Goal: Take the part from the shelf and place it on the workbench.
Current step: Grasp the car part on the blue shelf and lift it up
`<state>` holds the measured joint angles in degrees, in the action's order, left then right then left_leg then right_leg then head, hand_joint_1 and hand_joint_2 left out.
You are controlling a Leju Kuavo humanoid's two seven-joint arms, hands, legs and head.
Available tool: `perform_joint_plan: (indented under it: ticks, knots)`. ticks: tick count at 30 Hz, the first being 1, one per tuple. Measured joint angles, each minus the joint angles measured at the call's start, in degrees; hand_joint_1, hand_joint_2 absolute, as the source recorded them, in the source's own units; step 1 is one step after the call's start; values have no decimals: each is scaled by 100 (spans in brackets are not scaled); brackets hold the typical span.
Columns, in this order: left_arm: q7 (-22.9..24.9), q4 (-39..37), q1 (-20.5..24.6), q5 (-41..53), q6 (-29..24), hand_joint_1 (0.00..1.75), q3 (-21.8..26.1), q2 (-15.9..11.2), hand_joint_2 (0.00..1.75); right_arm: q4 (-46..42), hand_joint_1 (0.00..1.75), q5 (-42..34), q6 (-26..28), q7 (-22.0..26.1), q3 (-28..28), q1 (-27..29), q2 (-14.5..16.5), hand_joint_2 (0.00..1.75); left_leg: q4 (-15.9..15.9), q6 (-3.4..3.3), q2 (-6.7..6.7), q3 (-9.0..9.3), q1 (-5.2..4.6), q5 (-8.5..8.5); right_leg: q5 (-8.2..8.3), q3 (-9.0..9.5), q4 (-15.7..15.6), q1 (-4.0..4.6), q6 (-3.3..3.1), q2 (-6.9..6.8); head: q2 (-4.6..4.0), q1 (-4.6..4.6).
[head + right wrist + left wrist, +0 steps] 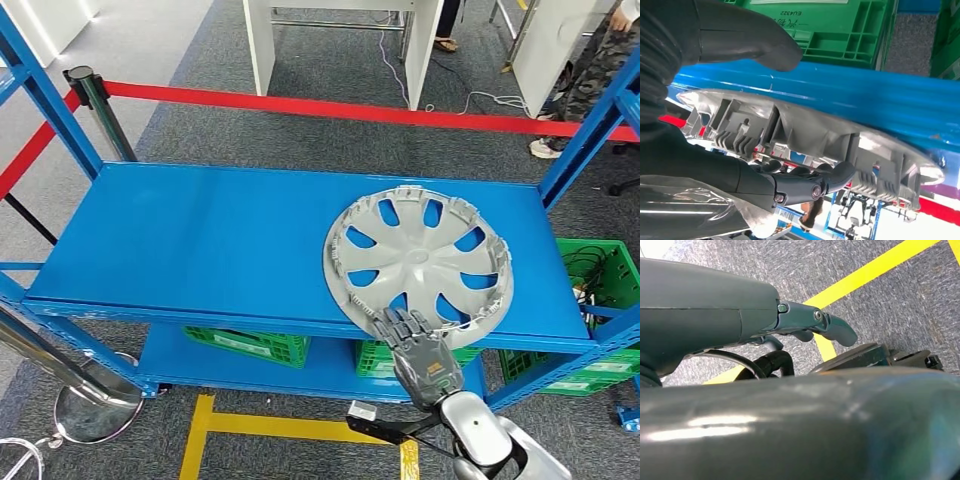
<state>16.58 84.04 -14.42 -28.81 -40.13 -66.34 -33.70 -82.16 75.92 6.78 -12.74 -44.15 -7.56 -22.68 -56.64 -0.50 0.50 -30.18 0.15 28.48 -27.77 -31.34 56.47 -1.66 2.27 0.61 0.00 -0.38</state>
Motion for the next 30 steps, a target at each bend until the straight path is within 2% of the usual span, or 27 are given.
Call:
perform_joint_plan:
  ticks: [2, 8, 14, 18, 30]
  knots:
    - [-6, 13, -6, -4, 0, 0, 3, -4, 0, -1, 0, -13, 149, 62, 31, 2, 15, 175, 0, 0, 0, 0, 0, 0, 0, 0, 0, 0, 0, 0, 0, -1]
    - [-96, 55, -25, -54, 0, 0, 5, -31, 0, -20, 0, 11, 1047, 416, 103, 57, 34, 175, 0, 0, 0, 0, 0, 0, 0, 0, 0, 0, 0, 0, 0, 0]
    - [-154, 92, -36, -104, 0, 0, 1, -66, 0, -21, 0, 21, 1312, 513, 170, 164, 34, 175, 0, 0, 0, 0, 0, 0, 0, 0, 0, 0, 0, 0, 0, -1]
    - [-165, 117, -42, -113, 0, 0, 1, -81, 0, -10, 0, -23, 1177, 541, 196, 195, 33, 175, 0, 0, 0, 0, 0, 0, 0, 0, 0, 0, 0, 0, 0, -1]
    - [-27, 222, -113, -65, 0, 0, 33, -101, 0, 35, 0, -720, 117, 285, 370, 201, 58, 175, 0, 0, 0, -1, 0, 0, 0, -1, 0, 0, 0, 0, 0, -2]
